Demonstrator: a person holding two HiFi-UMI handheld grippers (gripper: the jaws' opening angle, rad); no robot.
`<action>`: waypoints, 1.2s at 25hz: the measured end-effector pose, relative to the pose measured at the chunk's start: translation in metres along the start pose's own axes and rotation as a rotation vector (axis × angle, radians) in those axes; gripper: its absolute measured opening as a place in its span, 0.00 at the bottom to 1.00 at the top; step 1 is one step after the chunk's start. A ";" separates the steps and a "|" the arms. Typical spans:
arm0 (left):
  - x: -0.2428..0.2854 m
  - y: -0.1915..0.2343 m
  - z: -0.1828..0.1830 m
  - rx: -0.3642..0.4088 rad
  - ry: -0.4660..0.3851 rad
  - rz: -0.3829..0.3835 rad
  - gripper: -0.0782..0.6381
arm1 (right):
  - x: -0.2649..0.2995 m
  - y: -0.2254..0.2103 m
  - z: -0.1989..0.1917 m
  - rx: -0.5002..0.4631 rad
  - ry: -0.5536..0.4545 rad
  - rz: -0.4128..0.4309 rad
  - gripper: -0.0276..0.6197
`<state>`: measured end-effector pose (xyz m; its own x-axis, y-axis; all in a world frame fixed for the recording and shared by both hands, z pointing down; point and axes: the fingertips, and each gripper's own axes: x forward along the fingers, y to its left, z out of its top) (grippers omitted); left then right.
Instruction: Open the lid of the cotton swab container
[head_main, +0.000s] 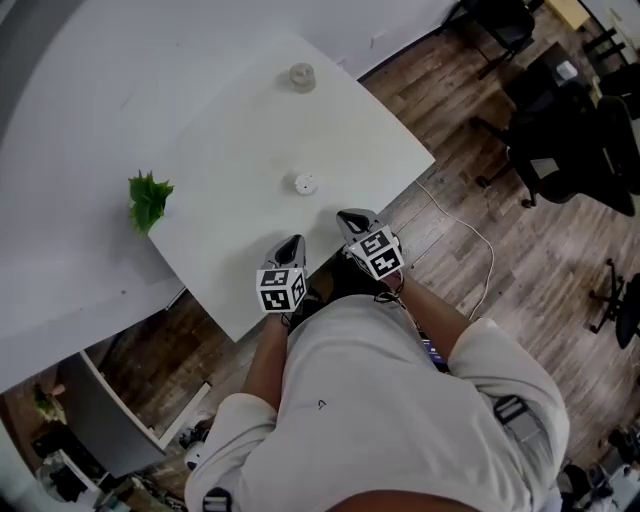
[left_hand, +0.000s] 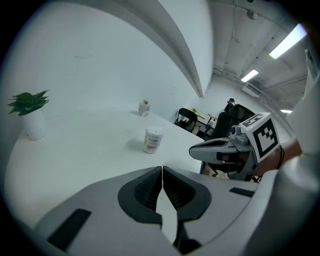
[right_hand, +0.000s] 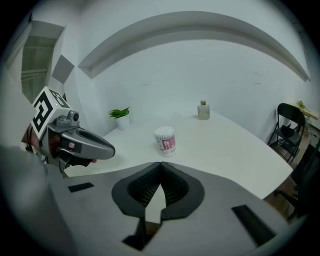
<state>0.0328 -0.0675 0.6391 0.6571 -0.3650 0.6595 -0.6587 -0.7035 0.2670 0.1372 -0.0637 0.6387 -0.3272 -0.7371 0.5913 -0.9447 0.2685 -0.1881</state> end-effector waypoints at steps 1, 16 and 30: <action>-0.002 -0.003 0.000 0.020 -0.001 -0.014 0.14 | -0.005 0.004 -0.002 0.004 0.003 -0.017 0.04; -0.115 -0.007 -0.043 0.098 -0.104 -0.149 0.14 | -0.079 0.133 -0.033 0.107 -0.070 -0.243 0.04; -0.216 -0.035 0.116 0.189 -0.519 -0.036 0.14 | -0.198 0.123 0.156 -0.124 -0.455 -0.352 0.04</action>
<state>-0.0436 -0.0344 0.4054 0.8041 -0.5576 0.2061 -0.5864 -0.8009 0.1210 0.0825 0.0184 0.3763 0.0045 -0.9798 0.2000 -0.9977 0.0093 0.0679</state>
